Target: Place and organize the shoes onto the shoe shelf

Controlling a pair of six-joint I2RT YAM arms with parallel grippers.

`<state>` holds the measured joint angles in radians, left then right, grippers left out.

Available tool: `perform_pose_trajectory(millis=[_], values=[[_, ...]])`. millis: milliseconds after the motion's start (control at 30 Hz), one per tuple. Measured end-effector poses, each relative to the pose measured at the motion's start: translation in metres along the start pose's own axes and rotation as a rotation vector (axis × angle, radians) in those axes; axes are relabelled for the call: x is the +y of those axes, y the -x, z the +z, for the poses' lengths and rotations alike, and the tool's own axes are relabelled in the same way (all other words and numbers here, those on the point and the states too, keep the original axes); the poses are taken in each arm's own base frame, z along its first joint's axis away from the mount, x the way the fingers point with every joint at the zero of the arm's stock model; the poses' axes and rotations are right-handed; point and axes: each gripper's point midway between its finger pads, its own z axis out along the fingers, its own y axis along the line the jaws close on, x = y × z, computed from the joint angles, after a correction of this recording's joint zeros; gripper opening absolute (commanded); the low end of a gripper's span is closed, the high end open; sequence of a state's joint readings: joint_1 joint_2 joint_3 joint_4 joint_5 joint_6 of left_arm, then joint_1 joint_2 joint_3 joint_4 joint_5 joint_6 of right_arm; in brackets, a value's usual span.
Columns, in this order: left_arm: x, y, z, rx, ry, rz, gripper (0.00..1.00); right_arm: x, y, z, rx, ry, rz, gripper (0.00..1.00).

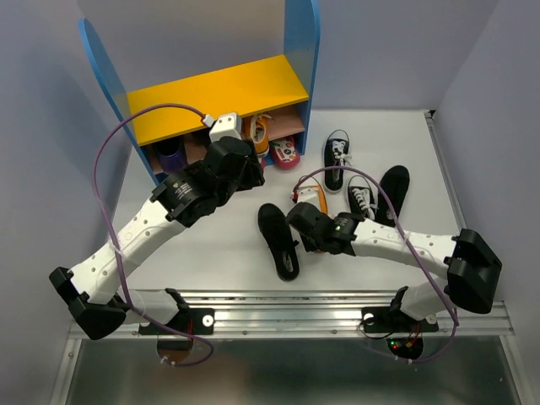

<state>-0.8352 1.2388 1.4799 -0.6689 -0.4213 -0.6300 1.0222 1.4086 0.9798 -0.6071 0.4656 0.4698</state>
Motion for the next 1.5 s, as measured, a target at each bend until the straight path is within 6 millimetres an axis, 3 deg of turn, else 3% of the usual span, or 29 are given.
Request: perform_pose_trajectory(millis=[33, 67, 100, 233, 267, 367, 533, 667, 700, 833, 1100, 1233, 1500], values=[[0.000, -0.004, 0.002, 0.010, -0.002, 0.003, 0.57, 0.002, 0.000, 0.003, -0.003, 0.001, -0.001, 0.07], [0.000, -0.007, 0.003, 0.019, -0.004, 0.006, 0.57, 0.003, 0.001, 0.006, -0.007, 0.002, 0.000, 0.24], [0.000, -0.010, 0.005, 0.030, -0.005, 0.009, 0.59, 0.004, 0.000, 0.009, -0.007, -0.001, -0.001, 0.51], [0.001, -0.020, 0.011, 0.059, 0.010, 0.014, 0.59, 0.003, 0.008, 0.014, -0.048, -0.025, 0.017, 0.80], [0.003, -0.022, 0.012, 0.065, 0.016, 0.013, 0.59, 0.003, 0.009, 0.014, -0.051, -0.027, 0.019, 0.84], [0.006, -0.030, 0.015, 0.082, 0.024, 0.014, 0.57, 0.000, 0.016, 0.010, -0.083, -0.036, 0.038, 0.87], [0.015, -0.055, 0.023, 0.131, 0.047, 0.012, 0.54, -0.027, 0.049, -0.026, -0.220, -0.056, 0.159, 0.94], [0.012, -0.083, 0.026, 0.182, 0.052, 0.011, 0.52, -0.082, 0.077, -0.063, -0.352, -0.123, 0.341, 0.99], [0.007, -0.090, 0.027, 0.192, 0.046, -0.001, 0.52, -0.109, 0.083, -0.073, -0.386, -0.163, 0.414, 1.00], [-0.019, -0.125, 0.039, 0.251, 0.029, -0.012, 0.52, -0.159, 0.090, -0.102, -0.448, -0.259, 0.549, 1.00], [-0.055, -0.212, 0.092, 0.401, 0.146, -0.014, 0.57, -0.171, 0.092, -0.121, -0.454, -0.285, 0.595, 1.00], [-0.063, -0.246, 0.098, 0.455, 0.169, -0.005, 0.56, -0.175, 0.086, -0.125, -0.448, -0.301, 0.601, 1.00], [-0.077, -0.261, 0.092, 0.489, 0.151, -0.060, 0.51, -0.177, 0.083, -0.130, -0.450, -0.301, 0.607, 1.00]])
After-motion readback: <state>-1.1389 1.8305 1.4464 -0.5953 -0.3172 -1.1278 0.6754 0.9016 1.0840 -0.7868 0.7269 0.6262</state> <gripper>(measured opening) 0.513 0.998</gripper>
